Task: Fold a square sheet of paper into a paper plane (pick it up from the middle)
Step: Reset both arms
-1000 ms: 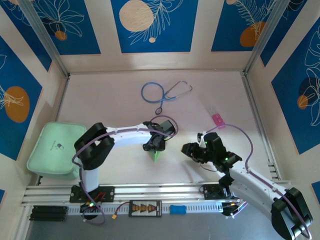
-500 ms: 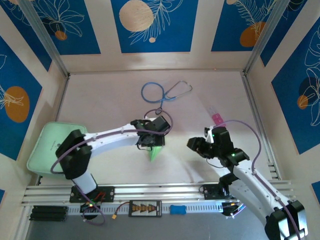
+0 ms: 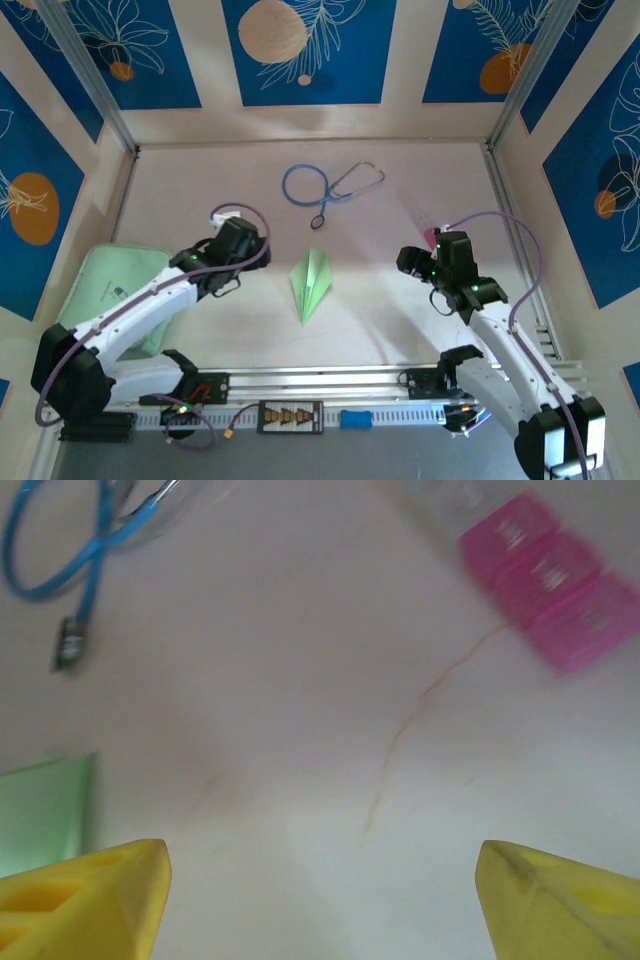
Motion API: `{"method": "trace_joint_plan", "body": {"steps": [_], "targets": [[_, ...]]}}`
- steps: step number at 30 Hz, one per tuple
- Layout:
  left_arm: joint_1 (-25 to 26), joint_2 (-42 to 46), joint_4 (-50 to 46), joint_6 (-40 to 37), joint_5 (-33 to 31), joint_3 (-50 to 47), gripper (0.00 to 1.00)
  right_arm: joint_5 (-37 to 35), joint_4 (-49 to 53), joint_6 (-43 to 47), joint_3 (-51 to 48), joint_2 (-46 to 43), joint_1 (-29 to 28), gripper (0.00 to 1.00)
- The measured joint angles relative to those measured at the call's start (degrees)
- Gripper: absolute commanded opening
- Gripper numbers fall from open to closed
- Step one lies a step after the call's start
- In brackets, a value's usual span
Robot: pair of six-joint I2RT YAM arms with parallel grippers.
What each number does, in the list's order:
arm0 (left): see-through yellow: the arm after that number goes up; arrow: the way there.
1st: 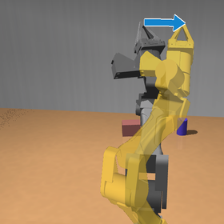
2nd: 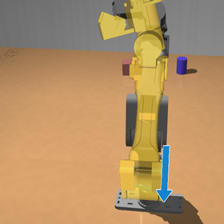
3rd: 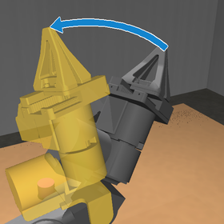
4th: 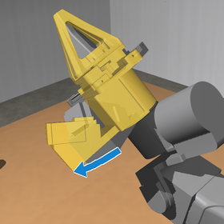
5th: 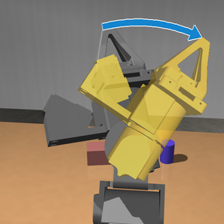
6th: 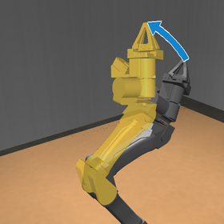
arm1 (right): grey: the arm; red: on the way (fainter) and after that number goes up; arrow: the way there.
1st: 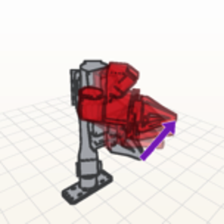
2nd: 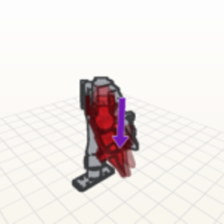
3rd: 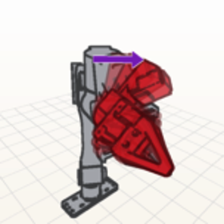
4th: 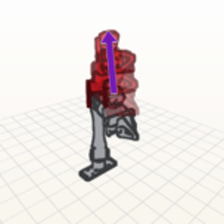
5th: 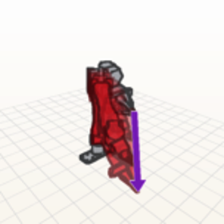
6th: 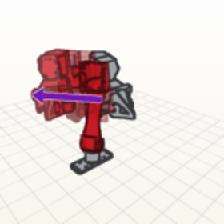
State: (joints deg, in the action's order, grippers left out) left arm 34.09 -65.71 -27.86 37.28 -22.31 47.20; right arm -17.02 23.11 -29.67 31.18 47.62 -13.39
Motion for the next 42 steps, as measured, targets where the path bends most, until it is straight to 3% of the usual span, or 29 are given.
{"method": "trace_joint_plan", "body": {"steps": [4,9,15,22,27,30,31,42], "targets": [[-5.5,1.9,4.1,-7.8,1.4,-3.5,0.96,-3.0,-5.6,5.7,-1.6,3.9,1.5,0.81],[-11.3,2.0,9.4,-17.0,0.1,-5.4,0.98,-4.2,-20.3,16.1,-5.9,9.8,3.2,0.82],[-19.7,-1.6,27.9,-24.1,-0.1,-13.5,1.0,0.0,-36.3,22.5,-8.9,21.6,7.4,0.82],[-22.9,-11.8,44.9,-33.5,7.9,-14.6,1.0,8.6,-52.7,26.7,-8.8,29.1,9.7,0.82],[-29.2,-13.4,56.0,-35.8,16.6,-15.3,1.0,12.2,-68.3,27.1,-10.1,38.0,11.0,0.83],[-31.1,-13.4,56.3,-35.4,17.8,-15.3,1.0,11.8,-68.6,26.5,-10.3,39.8,11.1,0.86],[-31.2,-13.2,55.2,-35.2,17.8,-15.2,1.0,11.3,-68.6,26.1,-9.9,39.9,11.3,1.0],[-31.2,-16.4,56.4,-35.5,20.8,-19.0,1.0,8.6,-69.0,24.0,-8.8,39.9,12.4,0.99]]}}
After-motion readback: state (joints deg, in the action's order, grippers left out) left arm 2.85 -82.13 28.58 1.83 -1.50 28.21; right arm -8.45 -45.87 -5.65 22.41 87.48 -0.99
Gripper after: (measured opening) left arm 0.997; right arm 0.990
